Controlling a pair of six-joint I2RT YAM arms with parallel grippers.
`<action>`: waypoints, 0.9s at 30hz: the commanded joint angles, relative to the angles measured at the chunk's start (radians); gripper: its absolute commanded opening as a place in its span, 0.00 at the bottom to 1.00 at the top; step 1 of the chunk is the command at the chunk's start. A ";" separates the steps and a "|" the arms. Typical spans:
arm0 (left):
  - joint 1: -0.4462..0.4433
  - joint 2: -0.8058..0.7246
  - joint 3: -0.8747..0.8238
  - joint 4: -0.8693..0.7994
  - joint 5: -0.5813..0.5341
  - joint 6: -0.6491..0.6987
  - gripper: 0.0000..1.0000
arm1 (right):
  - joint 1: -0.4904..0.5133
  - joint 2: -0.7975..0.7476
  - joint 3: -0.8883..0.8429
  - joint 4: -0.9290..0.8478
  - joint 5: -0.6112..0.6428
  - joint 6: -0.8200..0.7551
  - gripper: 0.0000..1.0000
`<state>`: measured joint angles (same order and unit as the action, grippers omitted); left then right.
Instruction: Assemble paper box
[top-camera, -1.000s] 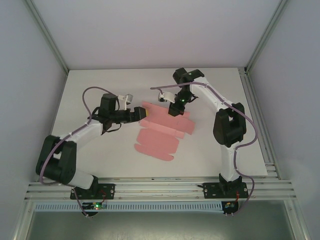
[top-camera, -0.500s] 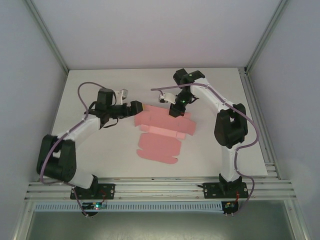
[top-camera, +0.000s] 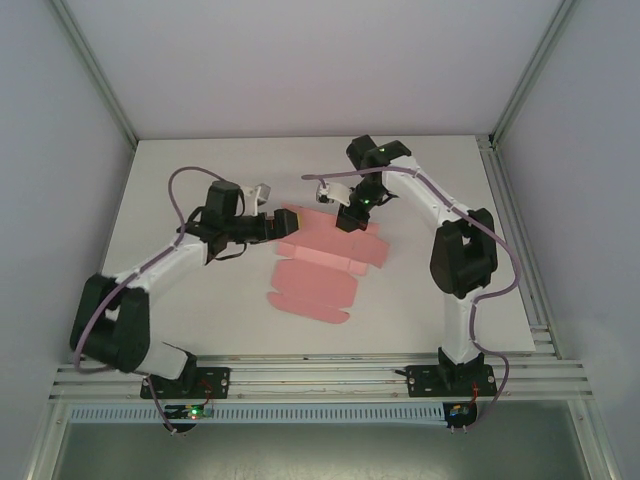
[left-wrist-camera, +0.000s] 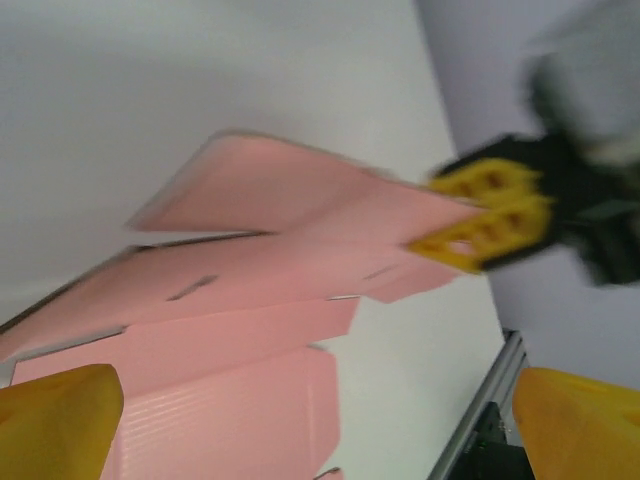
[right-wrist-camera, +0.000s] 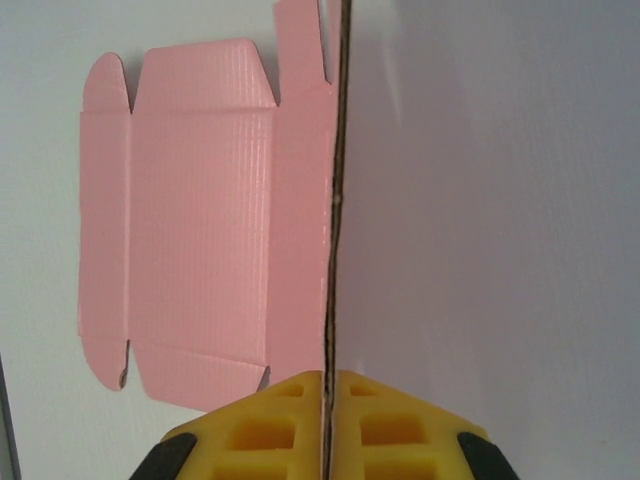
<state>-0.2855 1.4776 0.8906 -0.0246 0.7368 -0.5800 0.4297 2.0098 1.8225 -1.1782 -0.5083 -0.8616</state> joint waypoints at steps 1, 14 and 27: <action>0.051 0.071 0.038 0.156 0.038 -0.077 1.00 | 0.032 -0.056 -0.032 -0.075 -0.069 -0.147 0.00; 0.062 0.317 0.014 1.034 0.371 -0.407 1.00 | 0.073 -0.029 -0.041 -0.144 -0.084 -0.279 0.00; 0.063 0.225 0.023 0.728 0.385 -0.225 1.00 | 0.047 -0.057 -0.087 -0.050 -0.012 -0.158 0.00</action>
<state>-0.2157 1.7939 0.9096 0.8822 1.1023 -0.9676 0.4995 1.9793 1.7504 -1.2629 -0.5274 -1.0706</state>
